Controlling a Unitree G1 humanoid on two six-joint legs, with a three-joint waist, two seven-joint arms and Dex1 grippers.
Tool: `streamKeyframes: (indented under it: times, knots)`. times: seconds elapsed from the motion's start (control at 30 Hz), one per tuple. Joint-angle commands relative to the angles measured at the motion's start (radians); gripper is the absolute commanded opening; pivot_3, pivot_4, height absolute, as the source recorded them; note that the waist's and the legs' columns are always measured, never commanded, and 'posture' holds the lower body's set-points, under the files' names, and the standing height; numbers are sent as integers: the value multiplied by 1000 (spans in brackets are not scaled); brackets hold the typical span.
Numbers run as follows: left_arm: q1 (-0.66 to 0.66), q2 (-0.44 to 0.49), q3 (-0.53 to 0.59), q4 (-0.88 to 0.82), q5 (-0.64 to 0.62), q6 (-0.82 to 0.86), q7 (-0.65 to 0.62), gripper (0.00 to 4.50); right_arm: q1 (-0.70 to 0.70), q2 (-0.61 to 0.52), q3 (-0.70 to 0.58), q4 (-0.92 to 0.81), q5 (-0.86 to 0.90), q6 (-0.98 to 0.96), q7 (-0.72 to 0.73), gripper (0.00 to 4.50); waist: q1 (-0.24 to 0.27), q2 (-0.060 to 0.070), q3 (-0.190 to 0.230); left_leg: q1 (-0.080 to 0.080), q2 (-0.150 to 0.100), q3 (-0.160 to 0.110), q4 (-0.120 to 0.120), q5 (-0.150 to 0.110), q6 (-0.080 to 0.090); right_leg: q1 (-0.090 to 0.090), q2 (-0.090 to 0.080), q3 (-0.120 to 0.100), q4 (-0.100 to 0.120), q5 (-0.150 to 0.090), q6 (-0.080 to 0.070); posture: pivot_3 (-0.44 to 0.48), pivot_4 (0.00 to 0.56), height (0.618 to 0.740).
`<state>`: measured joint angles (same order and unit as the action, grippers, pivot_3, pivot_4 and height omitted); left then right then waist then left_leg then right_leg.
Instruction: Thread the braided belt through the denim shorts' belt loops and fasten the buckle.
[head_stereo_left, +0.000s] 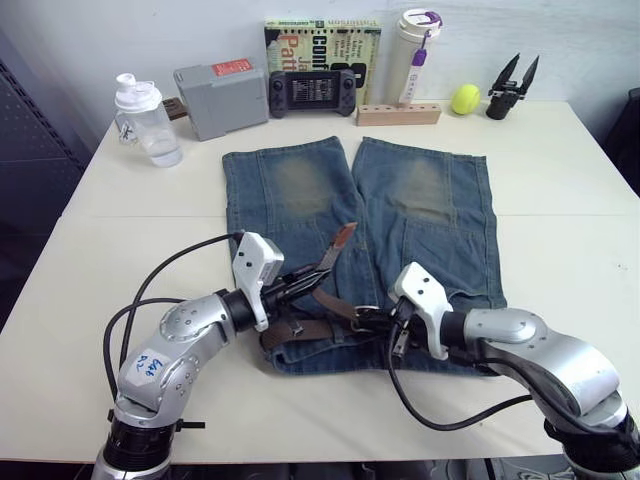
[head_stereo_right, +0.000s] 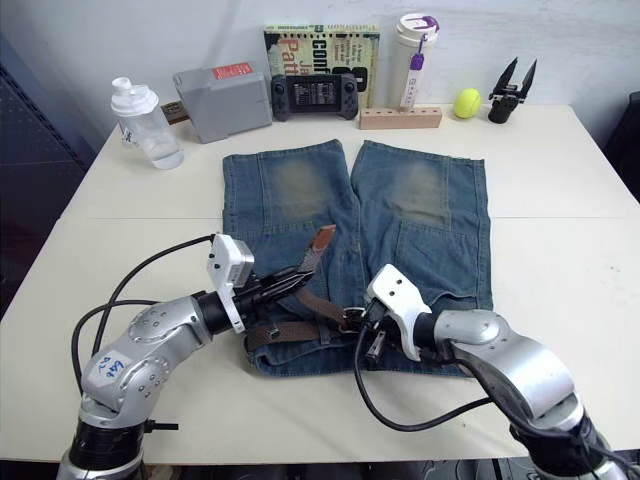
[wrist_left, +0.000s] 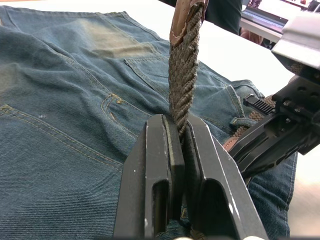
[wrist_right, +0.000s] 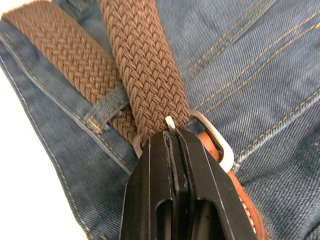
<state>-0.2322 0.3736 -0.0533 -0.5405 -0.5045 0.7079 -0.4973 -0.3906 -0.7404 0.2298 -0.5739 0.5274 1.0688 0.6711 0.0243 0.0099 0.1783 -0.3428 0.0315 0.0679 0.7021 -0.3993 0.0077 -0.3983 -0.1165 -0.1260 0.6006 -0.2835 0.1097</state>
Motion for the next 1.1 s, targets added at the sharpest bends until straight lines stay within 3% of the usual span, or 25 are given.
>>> streamKeyframes:
  times: [0.03, 0.23, 0.4, 0.83, 1.1]
  knots:
    - [-16, 11, -7, -33, 4, -36, -16, 0, -49, -61, 51, 43, -19, -1, 81, 50, 0, 0, 0, 0, 0, 0, 0, 0, 0, 0, 0, 0, 0, 0, 0, 0, 150, 731]
    - [-16, 14, -19, -31, 9, -49, -21, 0, -177, -117, 122, 130, -28, -22, 215, 50, 1, 0, 0, 0, 0, -1, 0, 0, 0, 0, 0, -1, 0, 0, 0, 0, 150, 731]
    - [-5, 28, -10, -32, 14, -58, -22, 0, -239, -166, 54, 134, 18, -34, 312, 50, -1, 0, 0, -2, 0, -2, 1, 0, 0, 0, 0, -2, -2, 0, 0, 0, 150, 731]
    - [6, 27, -7, -38, 12, -54, -8, 0, -213, -69, 113, 180, -72, -75, 248, 50, -1, 0, 0, -3, 1, -2, 1, 0, 0, 0, 0, -3, -2, 0, 0, 0, 150, 731]
    - [0, 29, -6, -38, 15, -51, 1, 0, -196, -66, 157, 197, -112, -96, 270, 50, -1, 0, 0, -3, 1, -2, 1, 0, 0, 0, 0, -3, -2, 0, 0, 0, 150, 731]
